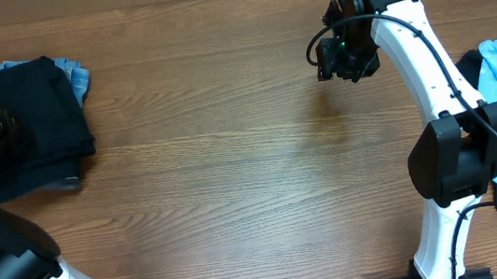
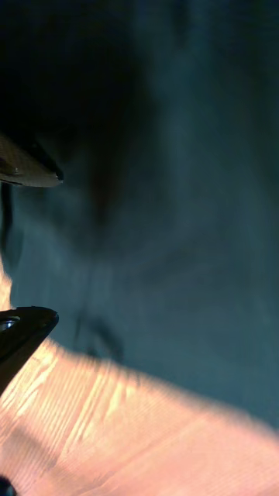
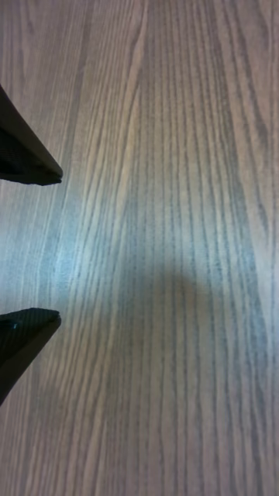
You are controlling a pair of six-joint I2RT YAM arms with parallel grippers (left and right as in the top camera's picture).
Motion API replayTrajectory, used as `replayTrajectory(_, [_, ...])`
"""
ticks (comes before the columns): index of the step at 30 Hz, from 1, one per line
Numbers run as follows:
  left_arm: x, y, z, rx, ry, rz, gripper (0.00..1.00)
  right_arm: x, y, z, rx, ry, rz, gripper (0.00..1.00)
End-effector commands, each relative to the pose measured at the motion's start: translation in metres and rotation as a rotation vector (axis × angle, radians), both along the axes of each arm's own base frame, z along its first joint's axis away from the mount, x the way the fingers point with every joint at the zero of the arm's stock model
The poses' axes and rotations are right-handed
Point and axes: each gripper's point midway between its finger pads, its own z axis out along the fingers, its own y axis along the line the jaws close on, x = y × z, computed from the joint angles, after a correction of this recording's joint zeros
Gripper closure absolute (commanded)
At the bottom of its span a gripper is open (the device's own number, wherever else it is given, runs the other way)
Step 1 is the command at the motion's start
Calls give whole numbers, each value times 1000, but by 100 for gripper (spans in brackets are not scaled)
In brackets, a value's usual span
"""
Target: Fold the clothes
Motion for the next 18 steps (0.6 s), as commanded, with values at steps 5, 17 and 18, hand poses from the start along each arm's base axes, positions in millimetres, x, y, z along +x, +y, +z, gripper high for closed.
replayTrajectory(5, [-66,62,-69,8,162,233,19,0,-2,14,2,-25,-1,44])
replayTrajectory(17, [-13,-43,93,81,-394,-225,8,22,1,48,19,-152,21,20])
replayTrajectory(18, [-12,-62,115,180,-415,-264,6,30,2,59,27,-198,21,11])
